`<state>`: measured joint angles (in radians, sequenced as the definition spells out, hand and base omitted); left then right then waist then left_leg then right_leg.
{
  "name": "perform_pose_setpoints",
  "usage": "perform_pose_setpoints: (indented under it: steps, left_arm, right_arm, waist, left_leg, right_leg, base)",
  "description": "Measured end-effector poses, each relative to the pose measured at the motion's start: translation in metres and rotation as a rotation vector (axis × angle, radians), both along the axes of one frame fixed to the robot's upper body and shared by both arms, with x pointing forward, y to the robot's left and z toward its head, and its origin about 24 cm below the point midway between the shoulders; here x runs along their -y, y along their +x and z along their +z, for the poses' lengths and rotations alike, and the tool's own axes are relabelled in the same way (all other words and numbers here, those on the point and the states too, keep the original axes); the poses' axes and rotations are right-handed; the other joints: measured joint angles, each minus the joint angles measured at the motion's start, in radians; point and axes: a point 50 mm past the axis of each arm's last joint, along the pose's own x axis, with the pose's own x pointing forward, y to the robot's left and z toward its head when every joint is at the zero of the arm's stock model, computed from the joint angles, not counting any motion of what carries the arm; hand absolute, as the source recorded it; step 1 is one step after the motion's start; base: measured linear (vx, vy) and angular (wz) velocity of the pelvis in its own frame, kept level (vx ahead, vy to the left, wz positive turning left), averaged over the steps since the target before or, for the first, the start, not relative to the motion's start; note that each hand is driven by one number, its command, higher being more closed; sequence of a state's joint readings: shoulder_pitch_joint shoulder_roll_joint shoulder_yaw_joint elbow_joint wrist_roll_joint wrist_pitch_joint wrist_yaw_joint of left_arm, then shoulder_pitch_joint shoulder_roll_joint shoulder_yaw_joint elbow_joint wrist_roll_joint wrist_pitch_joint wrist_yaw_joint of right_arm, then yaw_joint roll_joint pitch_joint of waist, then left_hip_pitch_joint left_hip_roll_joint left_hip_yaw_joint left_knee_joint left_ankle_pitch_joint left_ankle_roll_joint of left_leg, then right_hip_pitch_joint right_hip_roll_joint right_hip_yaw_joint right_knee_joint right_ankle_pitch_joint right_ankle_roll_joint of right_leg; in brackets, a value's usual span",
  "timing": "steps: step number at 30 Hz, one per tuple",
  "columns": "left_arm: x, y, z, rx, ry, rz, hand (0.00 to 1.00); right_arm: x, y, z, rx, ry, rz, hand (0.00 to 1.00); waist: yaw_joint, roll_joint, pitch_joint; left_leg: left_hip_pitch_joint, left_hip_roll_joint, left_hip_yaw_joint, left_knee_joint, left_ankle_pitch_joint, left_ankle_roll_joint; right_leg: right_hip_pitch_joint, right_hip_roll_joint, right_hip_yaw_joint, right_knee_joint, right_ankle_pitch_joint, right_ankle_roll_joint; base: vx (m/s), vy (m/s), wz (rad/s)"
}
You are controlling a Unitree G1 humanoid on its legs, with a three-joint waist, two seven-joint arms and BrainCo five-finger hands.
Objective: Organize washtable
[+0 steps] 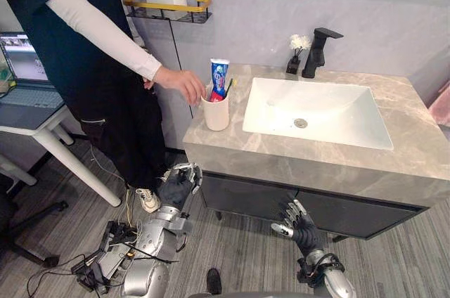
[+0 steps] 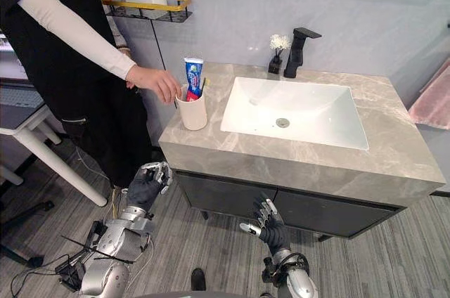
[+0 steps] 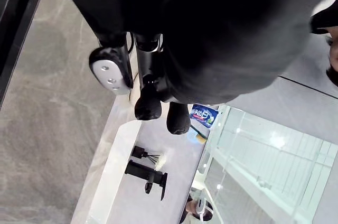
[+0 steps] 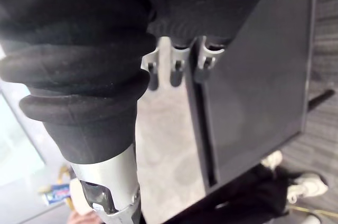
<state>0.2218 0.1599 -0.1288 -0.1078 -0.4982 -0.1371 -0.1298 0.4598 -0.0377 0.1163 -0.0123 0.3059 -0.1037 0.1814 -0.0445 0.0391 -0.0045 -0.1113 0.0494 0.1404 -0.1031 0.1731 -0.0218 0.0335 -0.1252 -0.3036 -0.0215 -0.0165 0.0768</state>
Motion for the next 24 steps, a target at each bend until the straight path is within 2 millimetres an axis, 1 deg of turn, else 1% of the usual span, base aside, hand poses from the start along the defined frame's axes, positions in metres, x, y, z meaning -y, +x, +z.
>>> perform_pose_setpoints:
  steps: [5,8,10,11,12,14,16,18,21,23,24]
  left_arm:
    - [0.006,0.001,0.0,0.003,0.034,-0.026,1.0]
    - [0.007,0.008,0.005,0.025,0.051,-0.035,1.0]
    - [0.008,0.025,0.015,0.069,0.104,-0.039,1.0]
    - [0.007,0.029,0.016,0.075,0.111,-0.038,1.0]
    - [0.007,0.037,0.019,0.086,0.125,-0.038,1.0]
    - [0.005,0.045,0.023,0.097,0.149,-0.03,1.0]
    - [0.003,0.057,0.029,0.113,0.172,-0.022,1.0]
    - [0.001,0.063,0.031,0.117,0.188,-0.016,1.0]
    - [-0.003,0.081,0.046,0.156,0.23,-0.005,1.0]
    - [-0.007,0.096,0.062,0.198,0.272,0.002,1.0]
    - [-0.009,0.099,0.065,0.204,0.282,0.007,1.0]
  right_arm:
    - [0.0,0.0,0.0,-0.002,-0.001,0.001,0.0]
    - [0.0,0.001,0.0,-0.001,0.0,0.003,0.0]
    - [0.0,0.002,0.001,0.003,-0.003,0.008,0.0]
    - [0.0,0.003,0.001,0.003,-0.007,0.011,0.0]
    - [0.0,0.003,0.0,0.001,-0.007,0.013,0.0]
    - [0.0,0.005,-0.002,-0.003,-0.008,0.016,0.0]
    - [0.0,0.007,-0.002,-0.002,-0.011,0.019,0.0]
    - [0.0,0.008,-0.001,0.002,-0.011,0.02,0.0]
    - [0.002,0.012,0.001,0.016,-0.027,0.031,0.0]
    - [0.003,0.014,0.002,0.023,-0.048,0.058,0.0]
    - [0.003,0.015,0.003,0.026,-0.05,0.059,0.0]
  waist:
    - [-0.004,0.002,-0.002]
    - [-0.004,0.002,-0.002]
    - [-0.004,0.004,-0.002]
    - [-0.006,0.004,-0.003]
    - [-0.007,0.003,-0.002]
    - [-0.01,0.001,-0.002]
    - [-0.02,-0.001,0.005]
    - [-0.021,-0.005,0.008]
    - [-0.024,-0.01,0.036]
    - [-0.022,-0.019,0.062]
    - [-0.022,-0.021,0.068]
  left_leg:
    - [-0.003,0.0,0.0,0.0,0.0,0.0]
    - [-0.008,0.0,0.001,0.0,0.0,0.0]
    - [-0.022,0.002,0.003,0.0,0.001,-0.001]
    - [-0.023,0.002,0.004,0.0,0.002,-0.003]
    - [-0.023,0.002,0.007,0.0,0.003,-0.004]
    - [-0.026,0.002,0.011,0.0,0.003,-0.004]
    - [-0.031,0.004,0.02,0.0,0.003,-0.004]
    - [-0.035,0.007,0.03,0.0,0.001,-0.003]
    - [-0.052,0.014,0.038,0.001,0.001,-0.004]
    - [-0.069,0.019,0.051,0.001,0.001,-0.004]
    - [-0.07,0.019,0.053,0.001,0.001,-0.004]
  right_leg:
    - [-0.004,0.0,0.0,-0.001,0.0,0.0]
    - [-0.009,0.0,0.001,-0.001,0.0,0.0]
    - [-0.026,0.001,0.003,0.0,0.0,0.0]
    - [-0.027,0.001,0.004,0.0,0.0,0.0]
    - [-0.028,0.0,0.006,0.0,0.0,0.0]
    - [-0.034,0.0,0.009,0.001,0.0,0.0]
    - [-0.043,0.0,0.015,0.001,0.001,0.002]
    - [-0.055,0.001,0.027,0.004,0.001,0.002]
    - [-0.081,0.004,0.035,0.011,0.001,0.002]
    - [-0.108,0.005,0.049,0.021,0.001,0.001]
    - [-0.111,0.005,0.051,0.021,0.004,-0.001]
  base:
    - [0.02,-0.005,0.0]
    - [0.02,-0.006,0.0]
    - [0.04,-0.012,-0.03]
    - [0.05,-0.01,-0.06]
    - [0.05,-0.008,-0.07]
    - [0.05,-0.009,-0.08]
    - [0.05,-0.01,-0.09]
    - [0.05,-0.013,-0.16]
    - [0.03,-0.014,-0.14]
    - [0.03,-0.005,-0.17]
    - [0.04,-0.001,-0.13]
